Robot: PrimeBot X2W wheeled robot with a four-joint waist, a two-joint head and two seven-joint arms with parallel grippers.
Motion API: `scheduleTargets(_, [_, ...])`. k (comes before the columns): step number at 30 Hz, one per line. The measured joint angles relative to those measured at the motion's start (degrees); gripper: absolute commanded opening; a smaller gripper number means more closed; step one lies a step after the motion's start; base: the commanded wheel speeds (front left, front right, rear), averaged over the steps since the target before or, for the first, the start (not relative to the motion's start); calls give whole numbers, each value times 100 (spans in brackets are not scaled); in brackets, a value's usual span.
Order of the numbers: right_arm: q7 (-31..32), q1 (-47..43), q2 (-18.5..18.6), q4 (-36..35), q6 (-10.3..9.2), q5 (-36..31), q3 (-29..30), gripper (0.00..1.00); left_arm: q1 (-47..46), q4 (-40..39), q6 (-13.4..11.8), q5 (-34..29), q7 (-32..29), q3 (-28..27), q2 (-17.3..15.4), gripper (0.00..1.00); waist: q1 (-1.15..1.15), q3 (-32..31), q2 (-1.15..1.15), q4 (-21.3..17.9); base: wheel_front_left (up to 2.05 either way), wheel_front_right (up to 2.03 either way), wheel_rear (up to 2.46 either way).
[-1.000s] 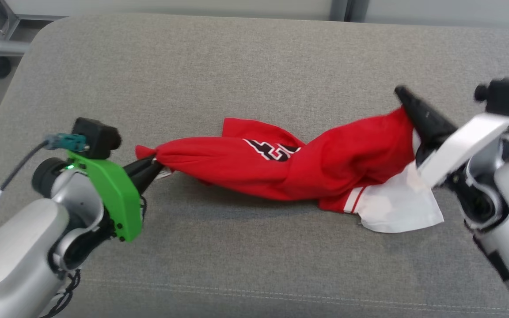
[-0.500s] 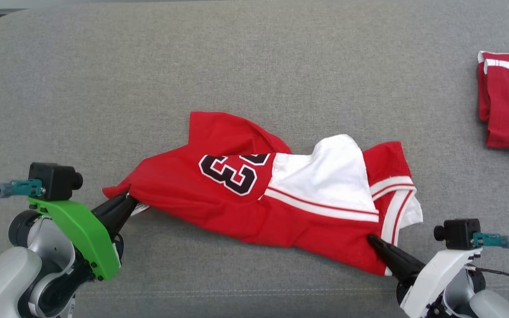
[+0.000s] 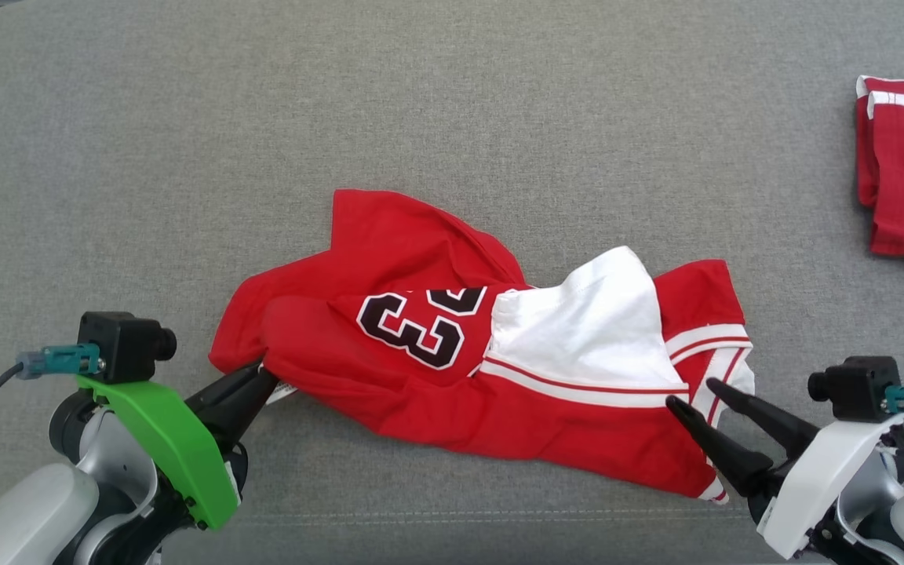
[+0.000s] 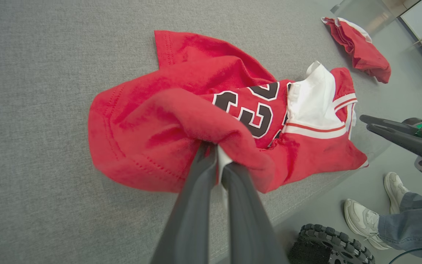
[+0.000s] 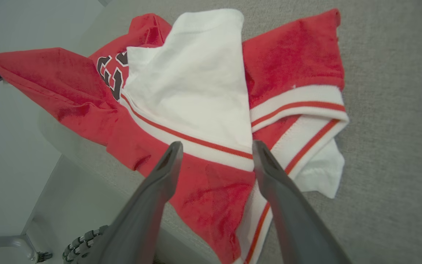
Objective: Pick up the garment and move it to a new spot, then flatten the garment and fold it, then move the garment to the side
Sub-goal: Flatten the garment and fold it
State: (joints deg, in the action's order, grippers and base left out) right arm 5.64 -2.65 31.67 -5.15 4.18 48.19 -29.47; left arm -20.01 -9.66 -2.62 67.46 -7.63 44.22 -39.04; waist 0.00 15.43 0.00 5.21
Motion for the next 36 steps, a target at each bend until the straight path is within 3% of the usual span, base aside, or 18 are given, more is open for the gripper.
scheduleTargets(6, [52,392,292,-719,-8,-250,224,100,209,-134,-70,1,87,-40,-55,0,0,-55,0,44,0,0,0])
scheduleTargets(12, [390,920,572,-735,-83,-238,524,100,218,-400,-102,-2,86,1,-57,0,0,-33,0,99,0,0,0])
scheduleTargets(20, [1072,1435,386,-87,-127,407,524,100,205,-611,-121,-16,8,78,-24,0,0,181,0,301,0,0,0])
scheduleTargets(31, [1589,2062,76,513,-66,695,291,100,118,-564,-120,-67,10,89,57,0,0,437,0,610,0,0,0])
scheduleTargets(33, [1623,2150,64,617,-58,735,286,53,118,-558,-121,-67,11,82,76,0,0,447,0,635,0,0,0])
scheduleTargets(36, [1671,2217,42,734,-41,738,282,45,118,-552,-121,-67,14,79,104,0,0,445,0,644,0,0,0])
